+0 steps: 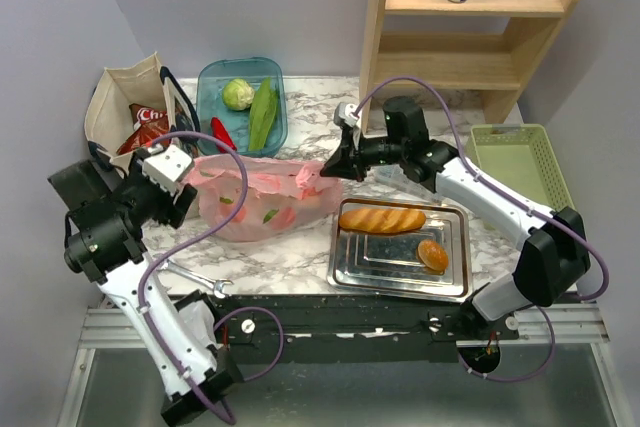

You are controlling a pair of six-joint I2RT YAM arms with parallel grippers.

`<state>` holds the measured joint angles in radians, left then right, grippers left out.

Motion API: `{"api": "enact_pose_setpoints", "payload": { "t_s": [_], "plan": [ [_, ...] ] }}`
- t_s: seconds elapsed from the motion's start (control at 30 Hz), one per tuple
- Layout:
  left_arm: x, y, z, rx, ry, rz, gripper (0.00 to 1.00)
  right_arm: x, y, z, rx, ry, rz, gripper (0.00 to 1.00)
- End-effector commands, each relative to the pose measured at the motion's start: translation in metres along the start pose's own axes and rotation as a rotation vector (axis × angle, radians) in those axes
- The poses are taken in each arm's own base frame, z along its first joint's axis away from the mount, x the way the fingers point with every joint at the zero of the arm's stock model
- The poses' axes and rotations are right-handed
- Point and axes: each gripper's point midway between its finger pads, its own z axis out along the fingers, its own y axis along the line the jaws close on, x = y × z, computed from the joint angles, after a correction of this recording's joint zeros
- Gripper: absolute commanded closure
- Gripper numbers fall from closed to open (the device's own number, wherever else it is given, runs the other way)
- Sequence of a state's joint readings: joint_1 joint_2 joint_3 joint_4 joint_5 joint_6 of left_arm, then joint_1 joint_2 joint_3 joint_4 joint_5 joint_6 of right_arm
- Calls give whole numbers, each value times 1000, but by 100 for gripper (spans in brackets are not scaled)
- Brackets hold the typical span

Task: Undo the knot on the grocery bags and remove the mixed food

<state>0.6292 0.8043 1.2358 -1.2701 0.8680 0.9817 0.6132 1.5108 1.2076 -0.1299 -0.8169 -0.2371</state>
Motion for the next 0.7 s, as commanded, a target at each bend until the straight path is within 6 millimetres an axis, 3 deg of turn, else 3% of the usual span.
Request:
{"api": "enact_pose_setpoints", "payload": {
  "t_s": [0.0, 0.13, 0.23, 0.5, 0.6, 0.67],
  "plan": [
    [-111, -5, -14, 98, -297, 93, 30, -39, 7, -4, -69, -72, -103, 99],
    [-137, -12, 15, 174, -335, 267, 30, -50, 7, -1, -109, -92, -136, 98],
    [-143, -19, 46, 264, -365, 335, 31, -56, 9, 0, -135, -106, -170, 97],
    [-118, -69, 134, 487, -302, 548, 33, -58, 9, 4, -167, -114, -172, 92],
    [-99, -68, 166, 497, -233, 526, 24, -59, 7, 5, -163, -105, -164, 92],
    [-88, -66, 180, 480, -207, 505, 28, -60, 4, 4, -147, -96, -168, 92]
  ]
}}
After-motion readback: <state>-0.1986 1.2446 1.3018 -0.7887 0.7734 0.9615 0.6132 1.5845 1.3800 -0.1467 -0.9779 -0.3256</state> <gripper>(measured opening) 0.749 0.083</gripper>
